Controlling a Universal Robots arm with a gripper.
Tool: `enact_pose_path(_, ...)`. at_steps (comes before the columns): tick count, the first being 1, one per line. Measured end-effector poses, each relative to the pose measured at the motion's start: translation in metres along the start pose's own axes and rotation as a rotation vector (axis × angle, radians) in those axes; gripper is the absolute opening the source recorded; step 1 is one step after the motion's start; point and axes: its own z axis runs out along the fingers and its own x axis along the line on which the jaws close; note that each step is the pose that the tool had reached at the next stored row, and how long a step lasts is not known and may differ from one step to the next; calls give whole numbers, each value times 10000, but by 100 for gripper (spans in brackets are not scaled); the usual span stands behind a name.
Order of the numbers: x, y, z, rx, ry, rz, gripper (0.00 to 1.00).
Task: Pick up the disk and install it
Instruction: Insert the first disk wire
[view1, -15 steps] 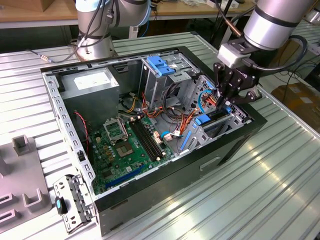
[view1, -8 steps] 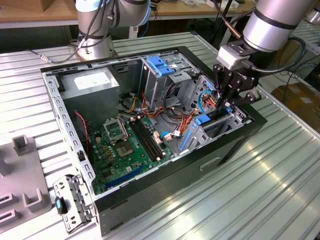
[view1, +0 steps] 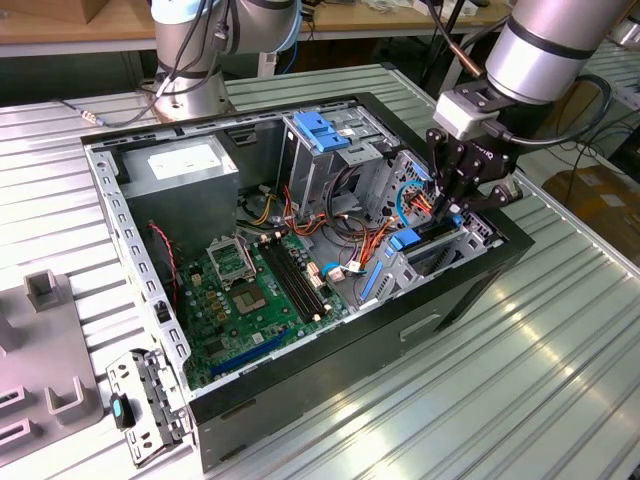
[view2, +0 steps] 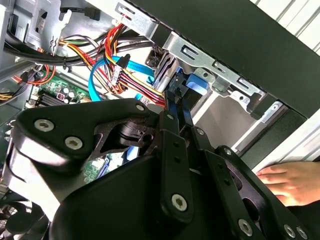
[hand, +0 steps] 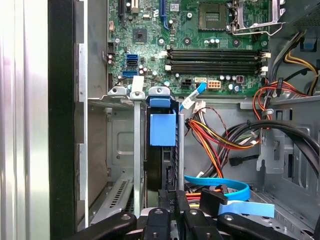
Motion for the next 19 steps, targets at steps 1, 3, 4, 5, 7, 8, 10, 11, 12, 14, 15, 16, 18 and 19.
enact_pose_path(1,0,0,3,0,-1,1,17)
enact_pose_path(3,1,0,8,0,1,5,17)
enact_pose_path(4,1,0,13,-1,0,8,17)
enact_pose_path(5,1,1,22,-4,-3,11,17)
enact_pose_path(7,2,1,38,-13,2,16,17)
enact_pose_path(8,2,1,45,-18,3,18,17)
enact_pose_path(10,2,1,54,-25,9,22,17)
enact_pose_path(11,2,1,55,-26,9,24,17)
enact_pose_path(12,2,1,56,-26,7,24,17)
enact_pose_path(14,2,1,59,-26,0,24,17)
enact_pose_path(15,2,1,59,-26,0,24,17)
enact_pose_path(16,2,1,59,-26,0,24,17)
enact_pose_path(18,2,1,55,-25,-3,24,19)
enact_pose_path(19,2,1,40,-25,-1,24,19)
